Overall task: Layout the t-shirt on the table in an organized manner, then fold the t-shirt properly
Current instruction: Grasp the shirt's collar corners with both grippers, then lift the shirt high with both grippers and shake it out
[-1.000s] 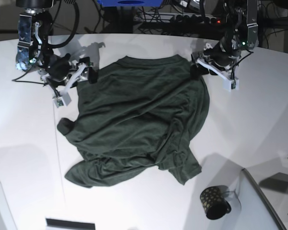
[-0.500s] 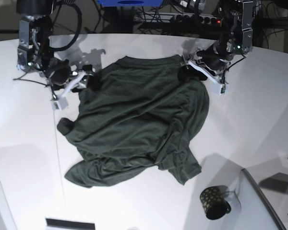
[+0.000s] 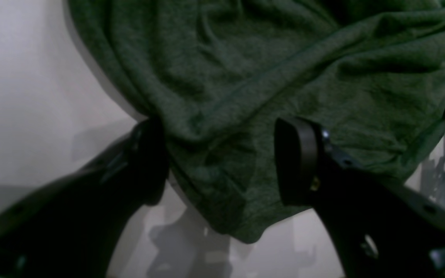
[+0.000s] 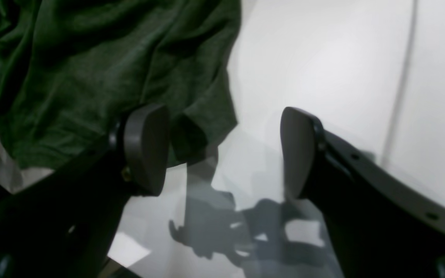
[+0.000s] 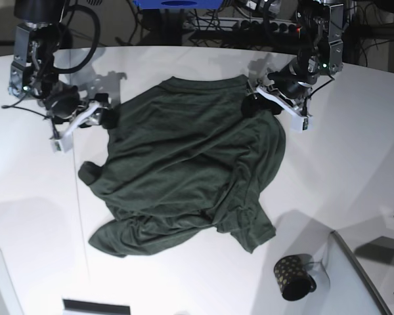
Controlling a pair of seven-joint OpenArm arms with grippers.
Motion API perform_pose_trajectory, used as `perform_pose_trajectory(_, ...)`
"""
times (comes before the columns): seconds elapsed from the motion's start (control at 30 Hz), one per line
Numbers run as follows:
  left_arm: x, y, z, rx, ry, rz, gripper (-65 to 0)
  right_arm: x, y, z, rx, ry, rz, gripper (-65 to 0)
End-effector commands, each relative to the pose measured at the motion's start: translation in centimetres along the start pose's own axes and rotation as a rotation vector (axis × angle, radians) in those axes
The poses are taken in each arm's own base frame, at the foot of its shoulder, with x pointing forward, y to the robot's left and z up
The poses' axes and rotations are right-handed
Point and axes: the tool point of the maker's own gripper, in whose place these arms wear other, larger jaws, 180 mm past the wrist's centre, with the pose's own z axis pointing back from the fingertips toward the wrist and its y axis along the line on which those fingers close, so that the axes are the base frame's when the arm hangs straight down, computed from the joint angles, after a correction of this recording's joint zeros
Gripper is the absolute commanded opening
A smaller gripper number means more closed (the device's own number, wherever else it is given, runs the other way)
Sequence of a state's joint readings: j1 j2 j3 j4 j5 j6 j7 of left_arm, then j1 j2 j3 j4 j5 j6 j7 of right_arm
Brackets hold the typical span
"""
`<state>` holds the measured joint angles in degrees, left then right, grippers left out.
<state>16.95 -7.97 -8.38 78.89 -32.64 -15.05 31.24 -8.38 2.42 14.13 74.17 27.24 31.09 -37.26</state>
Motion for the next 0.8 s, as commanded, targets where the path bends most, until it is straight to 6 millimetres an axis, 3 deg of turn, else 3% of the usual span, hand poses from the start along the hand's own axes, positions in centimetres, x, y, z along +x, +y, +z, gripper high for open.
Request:
perform_pose_trajectory(0.0,-2.6,0.8,0.1,0.041,0.109,-0.003,-25.0,0.9,1.0,-0.2,0.03,-0.02,0.023,-22.5)
perform_pose_trajectory(0.17,-2.7,0.8,0.1,0.04,0.11,-0.003,-25.0,0.3,3.0,-1.0,0.073,0.009,0.058,-23.0)
perform_pose_trajectory(0.23,-2.7,0.8,0.1,0.04,0.111,-0.002,-29.1,0.1,3.4,-1.2,0.082,0.016,0.067,-23.1)
perform_pose_trajectory(0.33,-2.7,0.8,0.1,0.04,0.111,-0.002,-48.1,0.1,3.4,-1.2,0.082,0.016,0.064,-27.3)
perform_pose_trajectory(0.4,-2.7,0.8,0.1,0.04,0.111,-0.002,-63.7,-0.1,3.2,-1.4,0.082,0.025,0.056,-38.1)
perform_pose_trajectory(0.5,-2.7,1.0,0.2,0.044,0.111,-0.005,-65.0,0.2,2.7,-1.8,0.08,0.028,0.045,-63.0)
perform_pose_trajectory(0.67,-1.1,0.7,-0.1,0.038,0.086,-0.025,-65.0,2.5,3.5,-0.8,0.09,-0.03,0.105,-64.7)
perform_pose_trajectory(0.77,0.9,-0.2,0.6,0.021,0.036,-0.063,-65.0,3.5,4.5,0.5,0.088,-0.041,0.164,-64.5)
